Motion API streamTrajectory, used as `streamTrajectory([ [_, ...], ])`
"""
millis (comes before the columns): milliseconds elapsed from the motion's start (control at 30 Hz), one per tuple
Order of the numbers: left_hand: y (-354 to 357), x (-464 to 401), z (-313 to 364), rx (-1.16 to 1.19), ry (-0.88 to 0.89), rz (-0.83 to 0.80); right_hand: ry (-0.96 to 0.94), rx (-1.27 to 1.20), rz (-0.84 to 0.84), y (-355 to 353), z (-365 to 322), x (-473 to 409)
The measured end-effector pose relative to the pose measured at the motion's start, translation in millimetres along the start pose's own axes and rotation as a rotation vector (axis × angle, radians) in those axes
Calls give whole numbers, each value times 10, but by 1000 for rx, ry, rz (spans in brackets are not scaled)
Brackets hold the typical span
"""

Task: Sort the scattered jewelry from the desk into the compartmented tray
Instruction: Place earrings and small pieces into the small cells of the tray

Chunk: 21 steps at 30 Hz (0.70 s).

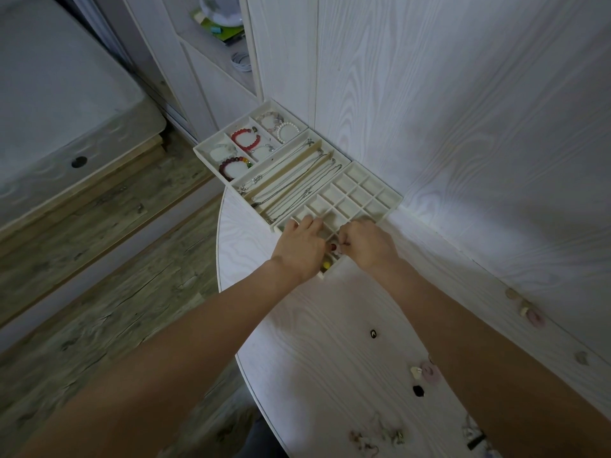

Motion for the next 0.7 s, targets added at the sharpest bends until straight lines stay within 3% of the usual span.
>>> streamTrajectory([
  [267,23,-24,-22,-14,11,-14,0,4,17,0,-13,0],
  [400,-2,-18,-29,98,33,33,31,-224,98,-45,23,43],
  [500,-36,-24,-93,444,-5,106,94,-567,112,-99,76,91],
  [633,-158,25,-177,1108,-178,217,175,-1211,-121,-118,85,212],
  [700,-238,60,-174,1341,-217,236,168,-1349,-196,-145,47,267],
])
Point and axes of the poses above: each hand's wrist, its own x-axis away from the middle knuckle, its own y-axis out of the palm, z = x × y, the point moved 3 cm from there along -x, towards the middle knuckle, and after that the axes turned 5 degrees about y, right-handed, at the moved point
